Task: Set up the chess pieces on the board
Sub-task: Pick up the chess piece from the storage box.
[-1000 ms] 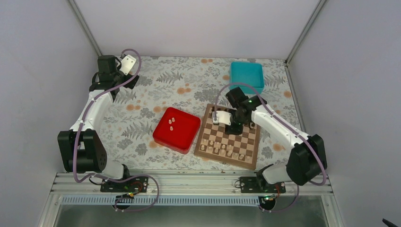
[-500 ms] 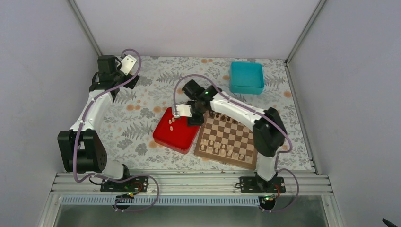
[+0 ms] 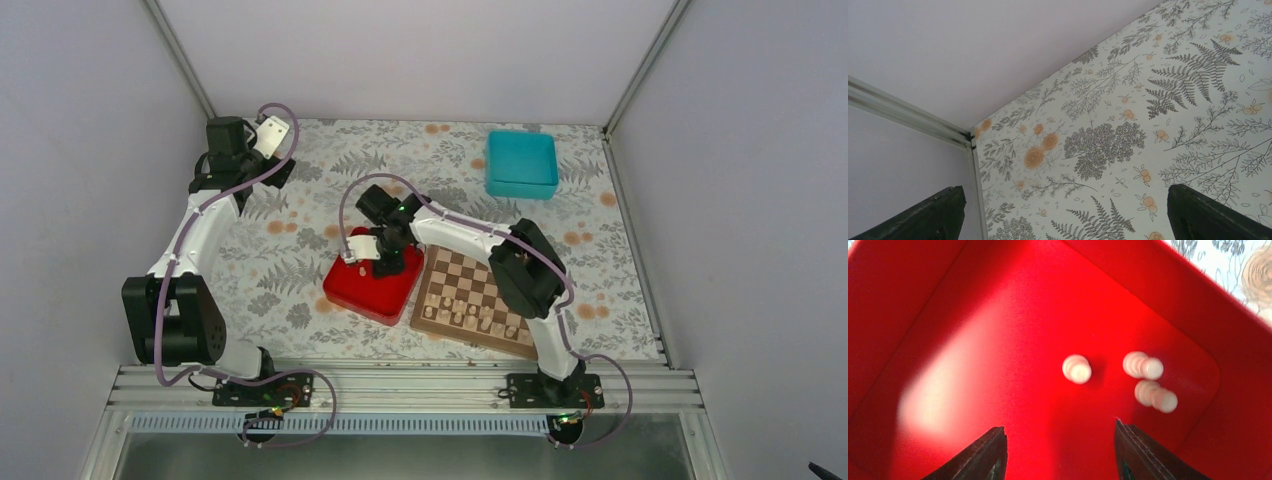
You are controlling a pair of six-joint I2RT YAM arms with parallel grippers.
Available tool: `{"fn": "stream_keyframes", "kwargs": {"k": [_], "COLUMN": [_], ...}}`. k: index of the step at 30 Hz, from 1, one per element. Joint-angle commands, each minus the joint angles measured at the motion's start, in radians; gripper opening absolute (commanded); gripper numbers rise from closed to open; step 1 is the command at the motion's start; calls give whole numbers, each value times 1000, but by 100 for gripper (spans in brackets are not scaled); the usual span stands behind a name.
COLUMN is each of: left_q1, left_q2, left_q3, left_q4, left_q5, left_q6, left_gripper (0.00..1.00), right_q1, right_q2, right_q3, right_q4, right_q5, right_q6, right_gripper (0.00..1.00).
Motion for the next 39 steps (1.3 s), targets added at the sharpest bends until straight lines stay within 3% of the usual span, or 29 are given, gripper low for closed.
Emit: {"fn": "stream_keyframes", "kwargs": {"k": [1, 17, 20, 25, 31, 39], "left_q1": [5, 5, 5, 5, 5, 5], "left_q2": [-21, -28, -29, -28, -29, -27], "left_q3": [-6, -17, -20, -19, -18, -13], "left_q4": [4, 11, 16, 18, 15, 11], "left_q5": [26, 35, 33, 32, 31, 28], "left_q6": [-5, -4, -4, -5, -6, -6], "left_gripper": [100, 100, 100, 100, 100, 100], "right_q1": [27, 46, 45, 46, 46, 21], "right_q2": [33, 148, 155, 149, 66, -175], "right_q3": [45, 126, 128, 132, 99, -45], "right_q4": [33, 25, 31, 30, 29, 16], "right_q5": [-37, -23, -24, -31, -32, 2], "right_q6": [-19, -32, -32, -25, -14, 25], "right_gripper": [55, 50, 44, 23, 12, 8]}}
